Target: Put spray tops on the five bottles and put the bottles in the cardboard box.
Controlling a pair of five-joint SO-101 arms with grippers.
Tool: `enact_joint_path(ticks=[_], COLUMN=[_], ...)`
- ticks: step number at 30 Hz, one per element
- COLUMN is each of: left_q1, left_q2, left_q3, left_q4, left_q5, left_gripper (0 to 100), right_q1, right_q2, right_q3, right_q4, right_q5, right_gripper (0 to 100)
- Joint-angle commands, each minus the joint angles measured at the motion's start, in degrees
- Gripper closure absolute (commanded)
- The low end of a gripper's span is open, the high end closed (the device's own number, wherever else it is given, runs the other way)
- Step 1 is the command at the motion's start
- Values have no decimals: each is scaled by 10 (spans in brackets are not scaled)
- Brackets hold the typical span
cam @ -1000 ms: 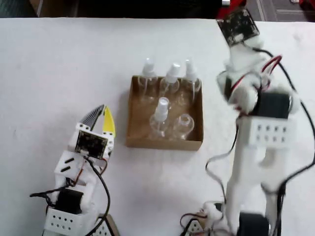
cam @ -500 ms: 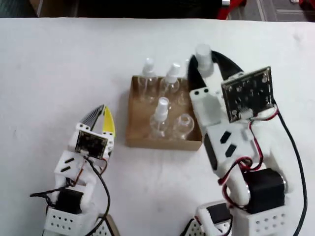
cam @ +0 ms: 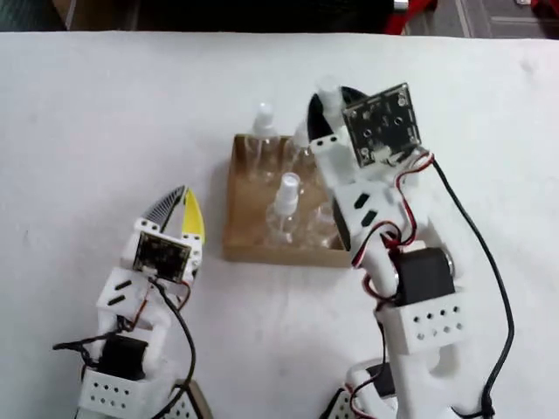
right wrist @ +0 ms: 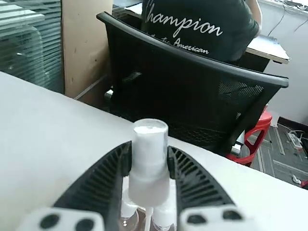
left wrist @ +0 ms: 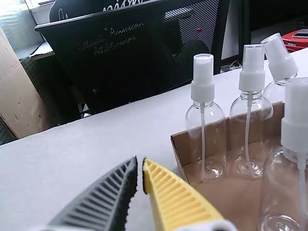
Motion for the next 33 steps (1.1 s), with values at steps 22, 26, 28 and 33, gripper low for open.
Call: enact_joint_path(ticks=[22,26,28,33], left_q1=[5,5,5,5], left_q2=[-9,-9,-9,-9], left_q3=[-2,-2,-2,-2], left_q4=[2,2,2,2], left_q5=[-4,-4,-4,-4], left_gripper=[976,976,976,976], right_q1=[-13,-12,-12,-12], right_q2=[-98,-98,-98,-100], right_q3=[36,76,91,130], right_q4=[55,16,8,1], right_q5=[-64,-64,-64,-65], right_gripper=[982,982,982,982])
